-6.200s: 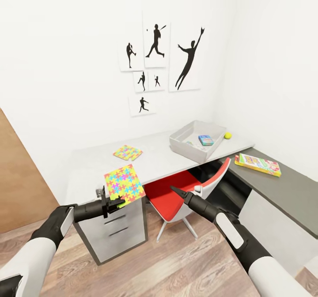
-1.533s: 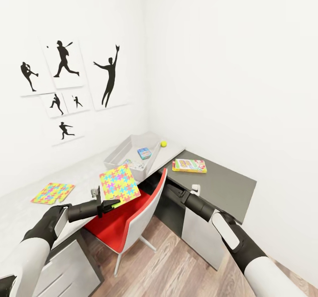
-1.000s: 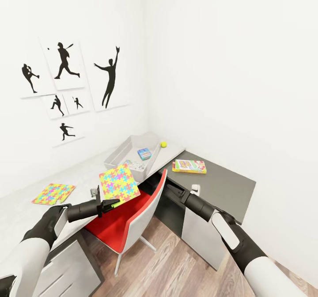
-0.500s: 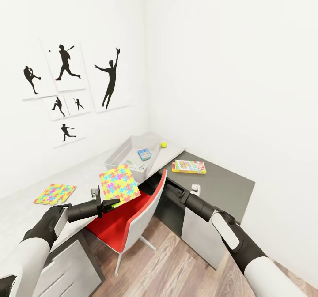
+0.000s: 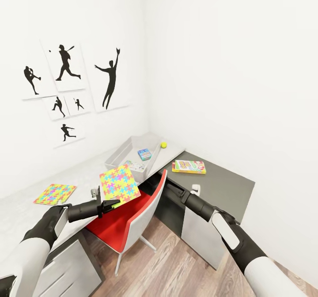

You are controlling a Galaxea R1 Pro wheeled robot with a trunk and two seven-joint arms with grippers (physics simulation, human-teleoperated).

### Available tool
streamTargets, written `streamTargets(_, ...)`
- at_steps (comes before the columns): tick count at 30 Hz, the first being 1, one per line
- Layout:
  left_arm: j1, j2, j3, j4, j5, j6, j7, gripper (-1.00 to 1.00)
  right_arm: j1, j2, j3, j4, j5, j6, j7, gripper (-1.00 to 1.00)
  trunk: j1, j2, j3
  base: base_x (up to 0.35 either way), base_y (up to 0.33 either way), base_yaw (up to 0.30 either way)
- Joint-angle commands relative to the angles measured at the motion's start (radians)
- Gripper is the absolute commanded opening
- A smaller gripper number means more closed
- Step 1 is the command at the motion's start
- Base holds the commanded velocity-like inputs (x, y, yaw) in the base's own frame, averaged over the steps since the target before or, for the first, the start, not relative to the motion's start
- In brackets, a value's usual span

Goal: Put all the toys in the child's room - the three board games (two on the bed and one on the table), the two jigsaw puzzles on the table, and the tennis ball on the table - inside the toy box on the table in the child's room.

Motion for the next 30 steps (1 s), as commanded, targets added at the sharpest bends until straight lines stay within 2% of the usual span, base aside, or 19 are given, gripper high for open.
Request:
streamTargets(1,-0.001,0.000,0.001,0.000,0.001,0.008,-0.002,-1.00,0.000,-0.001,0.002,0.000,-0.011,-0.001,0.003,1.00,0.001,-0.002,-0.002,0.000,0.000,0.000)
streamTargets(6,-0.001,0.000,0.001,0.000,0.000,0.008,0.000,-1.00,0.007,0.000,0.003,-0.005,-0.011,-0.021,-0.004,1.00,0.001,-0.002,-0.002,0.000,0.000,0.000)
streamTargets(9,-0.001,0.000,0.001,0.000,-0.001,0.008,0.000,-1.00,0.008,-0.001,0.002,-0.046,-0.010,-0.012,-0.008,1.00,0.001,-0.002,-0.002,0.000,0.000,0.000)
streamTargets(11,-0.002,0.000,0.001,0.000,-0.002,0.008,0.000,-1.00,0.008,-0.004,0.001,-0.113,-0.011,0.023,-0.036,1.00,0.001,-0.002,-0.002,0.000,0.000,0.000)
streamTargets(16,-0.002,0.000,0.002,0.001,-0.002,0.008,0.001,-1.00,0.017,-0.014,-0.006,-0.272,-0.022,0.173,-0.226,1.00,0.001,-0.002,-0.002,0.000,0.000,0.000)
streamTargets(18,-0.002,0.000,0.001,0.002,-0.003,0.008,0.001,-1.00,0.020,-0.016,-0.008,-0.327,-0.050,0.222,-0.256,1.00,0.001,-0.002,-0.002,0.000,0.000,0.000)
streamTargets(23,-0.002,0.000,0.001,0.002,-0.003,0.008,0.001,-1.00,0.040,-0.019,-0.018,-0.387,-0.102,0.300,-0.268,1.00,0.001,-0.002,-0.002,0.000,0.000,0.000)
streamTargets(28,-0.002,0.000,0.001,0.001,-0.003,0.008,0.001,-1.00,0.103,-0.016,-0.104,-0.412,-0.116,0.312,-0.268,1.00,0.001,-0.002,-0.002,0.000,0.000,0.000)
streamTargets(30,-0.002,0.000,0.001,0.001,-0.003,0.008,0.001,-1.00,0.116,-0.016,-0.123,-0.413,-0.117,0.312,-0.268,1.00,0.001,-0.002,-0.002,0.000,0.000,0.000)
